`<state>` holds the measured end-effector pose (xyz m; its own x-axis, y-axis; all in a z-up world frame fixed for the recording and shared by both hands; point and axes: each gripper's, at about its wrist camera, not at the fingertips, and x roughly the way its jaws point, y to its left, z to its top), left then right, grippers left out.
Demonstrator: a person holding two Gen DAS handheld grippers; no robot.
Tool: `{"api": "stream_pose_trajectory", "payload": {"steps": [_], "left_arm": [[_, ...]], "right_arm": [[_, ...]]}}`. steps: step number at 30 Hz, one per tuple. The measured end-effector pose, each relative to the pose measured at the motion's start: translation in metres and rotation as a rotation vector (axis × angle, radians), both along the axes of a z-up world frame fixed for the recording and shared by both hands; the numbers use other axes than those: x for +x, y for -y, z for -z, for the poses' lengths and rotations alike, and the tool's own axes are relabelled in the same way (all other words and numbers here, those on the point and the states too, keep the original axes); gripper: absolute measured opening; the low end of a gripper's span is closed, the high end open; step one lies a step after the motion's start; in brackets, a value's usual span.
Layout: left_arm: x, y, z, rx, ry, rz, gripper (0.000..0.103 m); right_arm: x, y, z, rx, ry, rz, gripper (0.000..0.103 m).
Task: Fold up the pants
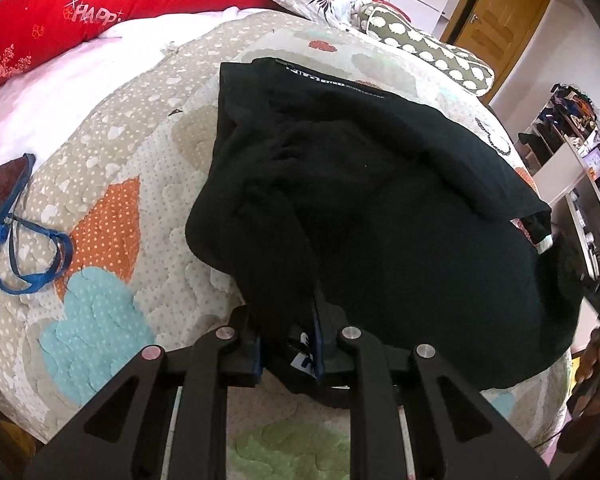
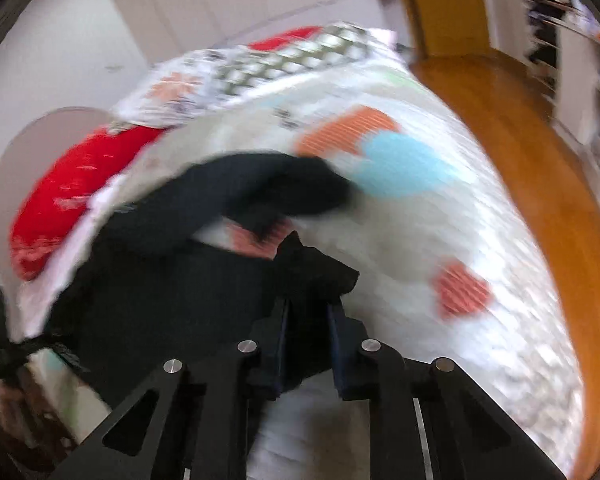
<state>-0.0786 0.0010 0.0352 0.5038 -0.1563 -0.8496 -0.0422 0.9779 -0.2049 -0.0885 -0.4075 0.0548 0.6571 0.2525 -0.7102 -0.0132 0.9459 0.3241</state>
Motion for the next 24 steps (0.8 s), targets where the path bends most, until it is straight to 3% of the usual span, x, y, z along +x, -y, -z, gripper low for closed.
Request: {"api": "stream_pose_trajectory", "payload": {"steps": [4,8,11,13,17,20,22,24], "left_arm": [[0.003,-0.001,0.003,-0.003,-0.005,-0.003,0.016],[0.004,0.000,0.004,-0.002,-0.006,-0.002,0.017],[0.003,-0.002,0.002,0.004,0.001,0.001,0.020],[0.002,-0.004,0.002,0.000,0.005,0.001,0.022],[0.001,-0.004,0.005,-0.003,0.003,-0.009,0.022],[0.000,-0.003,0.004,0.002,0.004,-0.012,0.022],[0.000,-0.004,0.003,-0.010,-0.001,-0.015,0.022],[0.000,-0.006,0.003,-0.021,-0.004,-0.021,0.024]], "right_arm": [[0.021,-0.043,-0.006,0.003,0.013,-0.113,0.018],[0.028,-0.083,0.019,0.060,-0.062,-0.223,0.035],[0.016,-0.068,0.010,0.147,-0.027,-0.185,0.039],[0.003,-0.047,-0.003,0.170,0.021,-0.128,0.050],[-0.014,-0.027,-0.012,0.079,0.040,-0.082,0.054],[-0.014,-0.046,-0.004,0.077,0.020,-0.147,0.054],[-0.009,-0.061,0.003,0.037,0.008,-0.167,0.063],[0.002,-0.076,0.015,0.030,-0.015,-0.180,0.062]]}}
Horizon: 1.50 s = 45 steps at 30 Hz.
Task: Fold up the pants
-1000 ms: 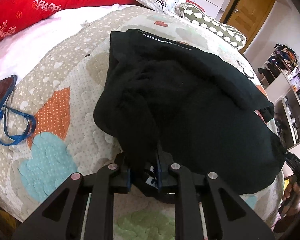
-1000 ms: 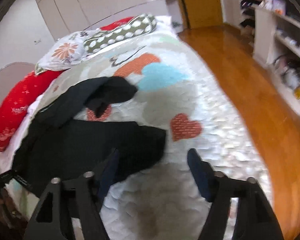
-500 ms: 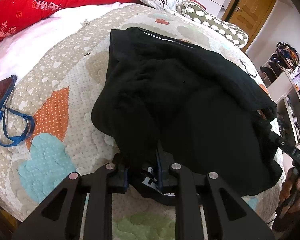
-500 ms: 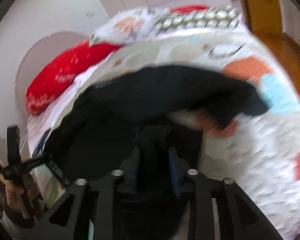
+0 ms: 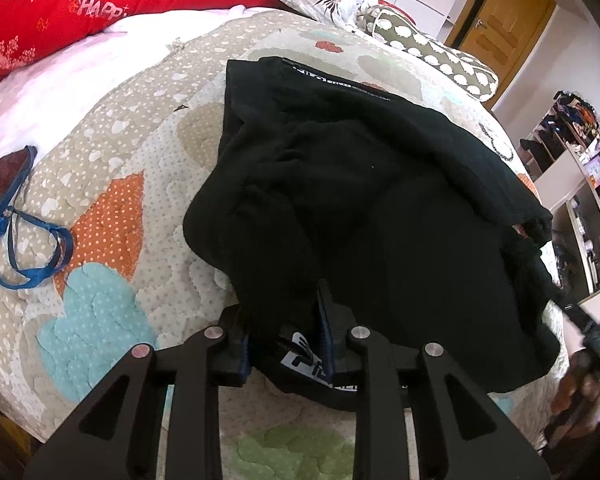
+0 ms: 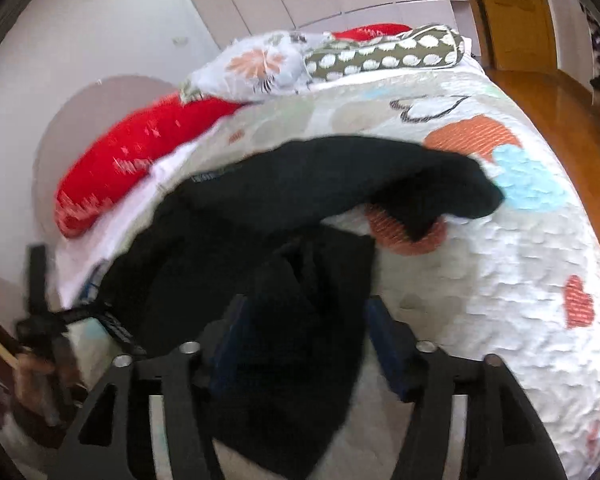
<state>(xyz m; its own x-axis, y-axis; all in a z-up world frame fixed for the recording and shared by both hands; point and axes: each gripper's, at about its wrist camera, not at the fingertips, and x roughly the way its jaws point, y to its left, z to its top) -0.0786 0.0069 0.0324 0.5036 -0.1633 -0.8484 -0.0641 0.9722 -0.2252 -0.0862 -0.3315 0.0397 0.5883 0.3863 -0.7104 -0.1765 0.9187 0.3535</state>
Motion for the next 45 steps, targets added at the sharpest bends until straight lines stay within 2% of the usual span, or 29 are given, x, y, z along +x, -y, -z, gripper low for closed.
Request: {"api": "stream_pose_trajectory", "payload": {"steps": [3,7,11,13,14,15,18,20,23,25,27,29,31,34,37,38,40,41,44,45], "left_arm": [[-0.002,-0.002,0.000,-0.014,-0.001,-0.007,0.024],[-0.008,-0.005,-0.006,-0.023,0.010,-0.005,0.024],[-0.014,-0.011,-0.006,-0.042,0.016,-0.014,0.028],[-0.016,-0.014,-0.005,-0.045,0.018,-0.025,0.035],[-0.016,-0.016,-0.004,-0.045,0.017,-0.041,0.047],[-0.015,-0.019,-0.002,-0.053,0.014,-0.067,0.058],[-0.015,-0.029,0.002,-0.113,0.012,-0.106,0.059],[-0.017,-0.027,0.000,-0.092,0.013,-0.089,0.056],[-0.022,-0.028,-0.002,-0.070,0.017,-0.079,0.052],[-0.024,-0.033,-0.002,-0.089,0.015,-0.093,0.052],[-0.027,-0.037,-0.005,-0.095,0.027,-0.102,0.052],[-0.029,-0.037,-0.010,-0.089,0.045,-0.104,0.051],[-0.032,-0.035,-0.018,-0.072,0.083,-0.112,0.046],[-0.040,-0.030,-0.035,-0.017,0.171,-0.112,0.043],[-0.038,-0.030,-0.039,0.005,0.165,-0.100,0.043],[-0.037,-0.033,-0.038,0.009,0.158,-0.106,0.043],[-0.035,-0.038,-0.036,0.036,0.145,-0.121,0.043],[-0.034,-0.041,-0.034,0.042,0.134,-0.130,0.045],[-0.030,-0.056,-0.025,-0.017,0.104,-0.139,0.066],[-0.029,-0.062,-0.023,-0.035,0.104,-0.150,0.068]], "right_arm": [[0.004,-0.011,0.010,0.002,-0.023,-0.053,0.015],[-0.020,0.010,-0.016,-0.017,0.071,-0.005,0.014],[-0.056,0.075,-0.038,-0.014,0.123,0.181,0.014],[-0.066,0.100,-0.034,-0.028,0.094,0.253,0.014],[-0.071,0.111,-0.027,-0.032,0.065,0.281,0.014],[-0.074,0.120,-0.017,-0.042,0.026,0.312,0.007],[-0.076,0.127,0.013,-0.066,-0.056,0.341,0.007],[-0.079,0.127,0.018,-0.076,-0.054,0.351,0.007],[-0.078,0.122,0.009,-0.118,-0.052,0.354,0.010],[-0.077,0.123,0.001,-0.179,-0.054,0.398,0.021],[-0.078,0.126,-0.012,-0.206,-0.031,0.420,0.022],[-0.079,0.120,-0.024,-0.164,0.015,0.381,0.030],[-0.077,0.106,-0.033,-0.117,0.047,0.309,0.055],[-0.067,0.071,-0.036,-0.080,0.067,0.176,0.057],[-0.057,0.037,-0.031,-0.007,0.074,0.065,0.057],[-0.050,0.015,-0.029,0.033,0.072,-0.013,0.057],[-0.041,-0.025,-0.027,0.045,0.067,-0.134,0.057],[-0.037,-0.052,-0.028,0.036,0.079,-0.208,0.057],[-0.031,-0.116,-0.030,0.034,0.099,-0.387,0.056],[-0.030,-0.137,-0.029,0.035,0.102,-0.437,0.056]]}}
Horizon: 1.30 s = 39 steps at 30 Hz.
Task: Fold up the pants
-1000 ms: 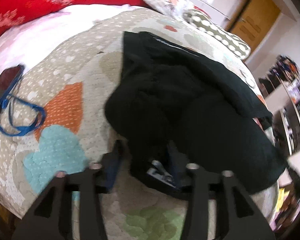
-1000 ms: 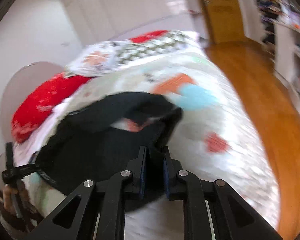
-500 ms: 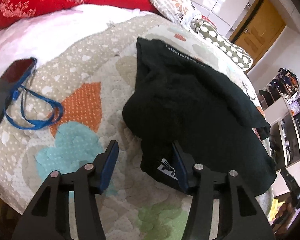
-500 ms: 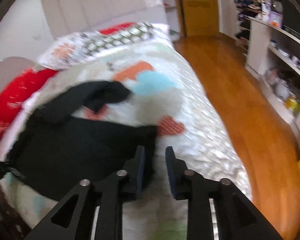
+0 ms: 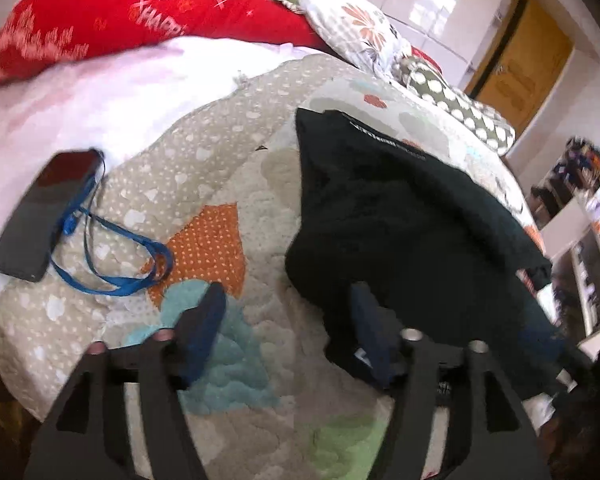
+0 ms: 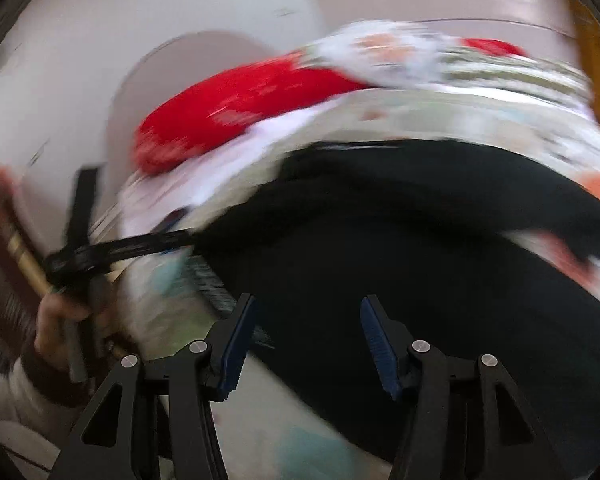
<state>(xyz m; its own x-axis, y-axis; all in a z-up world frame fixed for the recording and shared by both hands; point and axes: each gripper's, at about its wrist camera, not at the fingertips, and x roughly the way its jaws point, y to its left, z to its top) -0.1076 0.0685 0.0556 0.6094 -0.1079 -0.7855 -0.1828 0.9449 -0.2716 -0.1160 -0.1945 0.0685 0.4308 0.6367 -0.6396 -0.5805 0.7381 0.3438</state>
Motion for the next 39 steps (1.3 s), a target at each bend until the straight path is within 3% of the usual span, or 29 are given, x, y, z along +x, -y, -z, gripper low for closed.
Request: {"api": "stream_pose_trajectory", "payload": {"steps": [4,9,15,17,18,19,23,25,26,28,30,31,34,36,38,39], "left_arm": [[0.007,-0.022,0.005,-0.024,-0.018,-0.050,0.068],[0.006,-0.051,-0.005,0.072,0.005,-0.154,0.068],[0.006,-0.081,-0.007,0.105,0.024,-0.262,0.068],[0.003,-0.090,-0.004,0.121,0.019,-0.297,0.068],[0.001,-0.095,-0.002,0.118,0.015,-0.310,0.068],[0.000,-0.099,-0.001,0.107,0.013,-0.318,0.068],[-0.002,-0.107,0.003,0.068,0.006,-0.330,0.068],[-0.002,-0.108,0.005,0.061,0.005,-0.330,0.068],[-0.001,-0.108,0.006,0.051,0.003,-0.329,0.068],[-0.001,-0.109,0.007,0.033,-0.002,-0.328,0.068],[-0.002,-0.108,0.004,0.034,0.000,-0.330,0.068],[-0.003,-0.108,0.001,0.035,0.007,-0.335,0.068],[-0.005,-0.110,-0.008,0.027,0.037,-0.349,0.068],[-0.004,-0.109,-0.014,0.026,0.049,-0.353,0.069],[-0.003,-0.106,-0.018,0.026,0.056,-0.343,0.071],[-0.001,-0.102,-0.019,0.025,0.054,-0.332,0.071]], "right_arm": [[0.001,-0.066,0.010,-0.060,0.018,-0.133,0.058],[-0.007,-0.123,0.006,-0.187,0.138,-0.237,0.058],[0.023,-0.189,-0.012,-0.332,0.198,-0.305,0.057],[0.035,-0.208,-0.004,-0.384,0.186,-0.335,0.052],[0.043,-0.218,0.003,-0.423,0.175,-0.355,0.041],[0.050,-0.224,0.008,-0.453,0.167,-0.370,0.038],[0.062,-0.237,0.046,-0.661,0.136,-0.466,0.039],[0.064,-0.231,0.052,-0.685,0.131,-0.480,0.039],[0.067,-0.224,0.052,-0.661,0.112,-0.471,0.039],[0.071,-0.217,0.050,-0.623,0.087,-0.457,0.027],[0.074,-0.209,0.045,-0.571,0.068,-0.454,0.022],[0.079,-0.203,0.038,-0.509,0.042,-0.440,0.020],[0.092,-0.193,0.015,-0.287,-0.023,-0.400,0.019],[0.106,-0.188,0.016,-0.116,-0.104,-0.365,0.019],[0.113,-0.197,0.034,-0.070,-0.165,-0.341,0.023],[0.114,-0.203,0.047,-0.064,-0.191,-0.332,0.029]]}}
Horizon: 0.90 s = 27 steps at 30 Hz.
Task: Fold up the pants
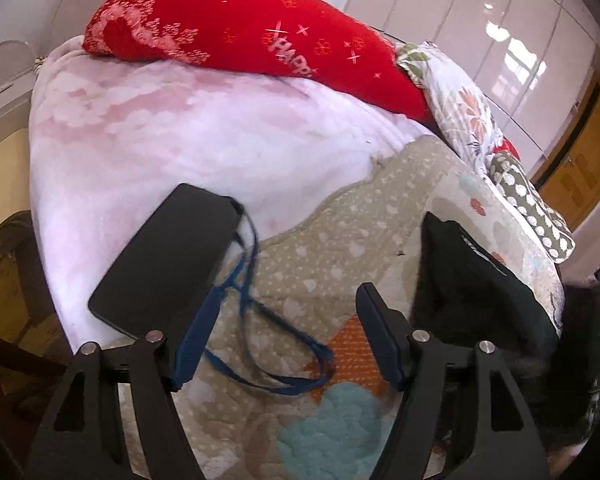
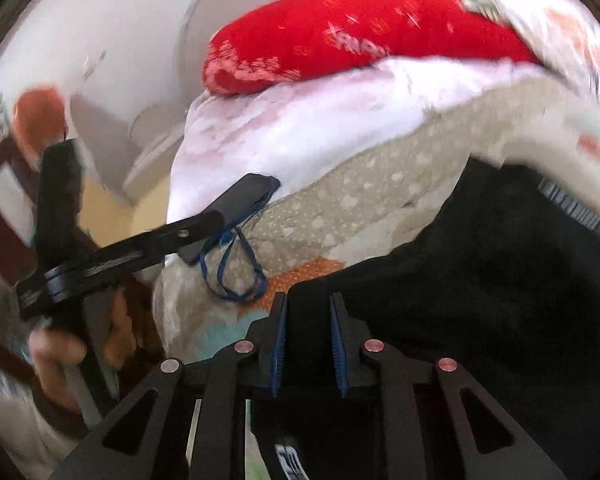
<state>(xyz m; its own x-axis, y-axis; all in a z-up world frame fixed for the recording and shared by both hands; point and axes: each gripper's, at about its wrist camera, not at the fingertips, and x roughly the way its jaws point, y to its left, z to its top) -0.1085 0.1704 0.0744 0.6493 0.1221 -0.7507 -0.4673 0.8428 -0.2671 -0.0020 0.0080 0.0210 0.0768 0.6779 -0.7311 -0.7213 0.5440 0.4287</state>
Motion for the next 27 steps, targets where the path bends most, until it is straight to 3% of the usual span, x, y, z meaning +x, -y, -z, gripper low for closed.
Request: {"api": "stream_pose_trajectory", "payload": {"steps": [1,3,5,6,10,14,17,22,27], "left_arm": [[0.002,0.004,-0.001,-0.002,-0.003,0.013,0.071],[0.006,0.014,-0.002,-0.006,-0.013,0.056,0.071],[0.011,0.025,-0.005,-0.005,-0.015,0.100,0.073],[0.015,0.031,-0.007,-0.006,-0.012,0.125,0.074],[0.037,0.061,-0.015,-0.037,0.022,0.236,0.083],[0.079,0.092,-0.015,-0.091,0.010,0.372,0.083],[0.119,0.116,-0.012,-0.048,-0.027,0.478,0.083],[0.185,0.145,-0.005,0.003,-0.103,0.708,0.083],[0.245,0.149,0.013,0.026,-0.166,0.764,0.083]], "right_arm": [[-0.001,-0.004,0.011,0.005,-0.033,0.007,0.037],[-0.001,0.000,0.024,0.050,-0.068,0.047,0.039],[-0.001,0.014,0.013,0.097,-0.097,0.045,0.042],[0.000,0.027,0.001,0.112,-0.092,0.046,0.049],[0.010,0.092,-0.041,0.078,0.085,0.148,0.057],[0.045,0.171,-0.062,-0.059,0.228,0.304,0.067],[0.074,0.210,-0.059,-0.185,0.285,0.375,0.068],[0.119,0.264,-0.038,-0.262,0.267,0.426,0.069],[0.148,0.293,-0.011,-0.309,0.218,0.418,0.070]]}}
